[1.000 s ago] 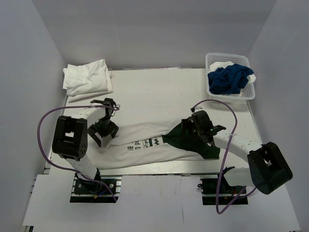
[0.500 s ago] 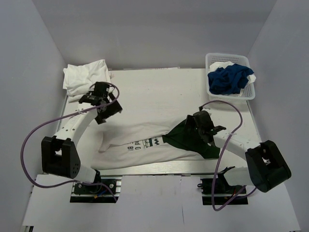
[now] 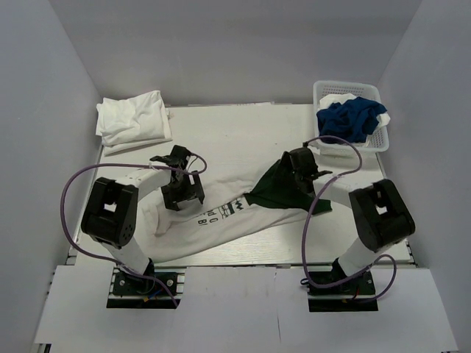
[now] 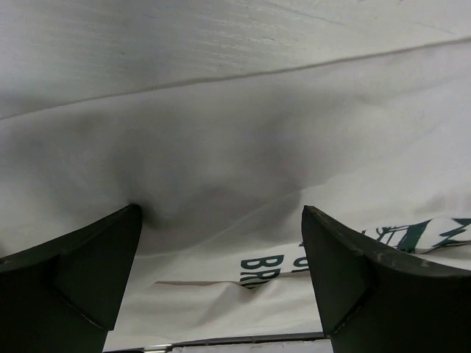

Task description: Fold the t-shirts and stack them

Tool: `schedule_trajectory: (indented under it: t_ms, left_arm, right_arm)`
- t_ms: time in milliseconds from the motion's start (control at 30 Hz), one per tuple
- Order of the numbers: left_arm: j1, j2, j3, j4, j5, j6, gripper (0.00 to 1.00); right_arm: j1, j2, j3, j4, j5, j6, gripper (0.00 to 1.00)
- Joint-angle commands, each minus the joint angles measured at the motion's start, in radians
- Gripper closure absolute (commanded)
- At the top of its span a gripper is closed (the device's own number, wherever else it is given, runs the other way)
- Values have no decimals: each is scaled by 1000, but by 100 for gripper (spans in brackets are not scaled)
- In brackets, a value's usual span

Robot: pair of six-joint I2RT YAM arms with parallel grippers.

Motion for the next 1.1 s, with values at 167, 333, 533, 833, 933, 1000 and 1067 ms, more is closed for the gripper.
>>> schedule_trajectory:
  t_ms: [167, 333, 533, 833, 933, 1000, 1067]
  left_arm:
    - [-33, 6, 4, -54, -135, -55, 1]
    - [-33, -31, 58, -189, -283, -179, 1]
    - [-33, -140, 150, -412, -402, -267, 1]
    - [-66, -225, -19, -317, -157, -57, 1]
    - [-92, -124, -19, -326, -156, -43, 1]
    - [-113, -71, -31, -317, -156, -32, 1]
    - [-122, 10, -50, -302, -127, -11, 2]
  right_arm:
    - [6, 409, 428, -21, -95, -23, 10]
    - [9, 584, 677, -11, -160, -106, 10]
    - [13, 516, 759, 22, -145, -316, 10]
    - [6, 326, 602, -174, -223, -359, 10]
    - [6, 294, 549, -244, -178, -326, 10]
    - [4, 271, 495, -262, -184, -316, 10]
    - [-1, 286, 469, -268, -223, -293, 10]
